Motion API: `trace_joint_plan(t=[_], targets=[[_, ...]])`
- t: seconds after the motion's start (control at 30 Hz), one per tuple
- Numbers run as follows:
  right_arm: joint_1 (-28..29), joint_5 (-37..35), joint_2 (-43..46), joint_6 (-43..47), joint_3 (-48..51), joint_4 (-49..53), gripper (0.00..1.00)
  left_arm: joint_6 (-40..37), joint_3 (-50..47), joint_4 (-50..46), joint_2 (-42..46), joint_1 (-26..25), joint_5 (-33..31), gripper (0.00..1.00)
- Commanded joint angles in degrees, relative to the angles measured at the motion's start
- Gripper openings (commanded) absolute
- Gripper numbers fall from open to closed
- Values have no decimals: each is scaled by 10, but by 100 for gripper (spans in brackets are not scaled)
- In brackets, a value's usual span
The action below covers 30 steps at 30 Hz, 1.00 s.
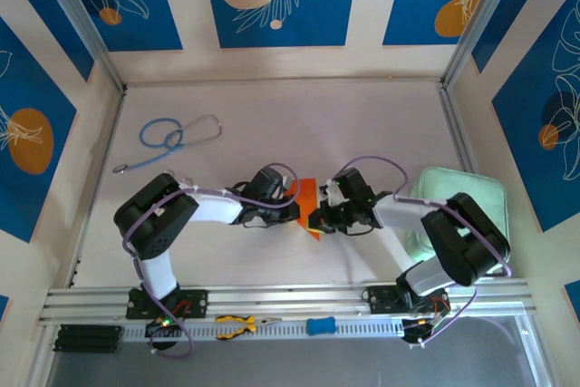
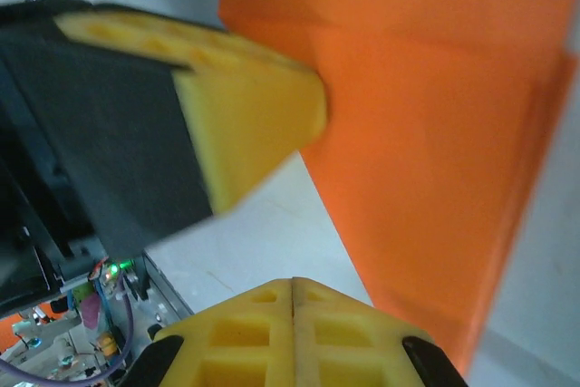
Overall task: Fold a paper plane with a square sheet of paper (pick it up from the middle)
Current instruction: Third fold the triangle at the center of the table.
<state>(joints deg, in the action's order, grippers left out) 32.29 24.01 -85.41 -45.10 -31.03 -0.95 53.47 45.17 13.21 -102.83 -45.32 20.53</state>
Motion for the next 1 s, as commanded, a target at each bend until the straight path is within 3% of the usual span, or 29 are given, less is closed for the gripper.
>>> trace_joint_plan(t=[0.0,0.13,0.5,0.77,0.97], targets=[[5,1,-43,-6,-7,3,6,-12,-19,-48,-10,9,-26,0],[13,-9,-46,-9,17,9,6,-13,-17,-50,-10,10,-26,0],[-6,-26,96,-25,123,36,8,-14,-17,-53,-11,11,-27,0],[-5,-32,140,-21,89,53,7,-16,-16,-56,-5,11,-26,0],[-4,-19,79,-14,31,26,7,-13,-17,-50,-6,11,-24,0]])
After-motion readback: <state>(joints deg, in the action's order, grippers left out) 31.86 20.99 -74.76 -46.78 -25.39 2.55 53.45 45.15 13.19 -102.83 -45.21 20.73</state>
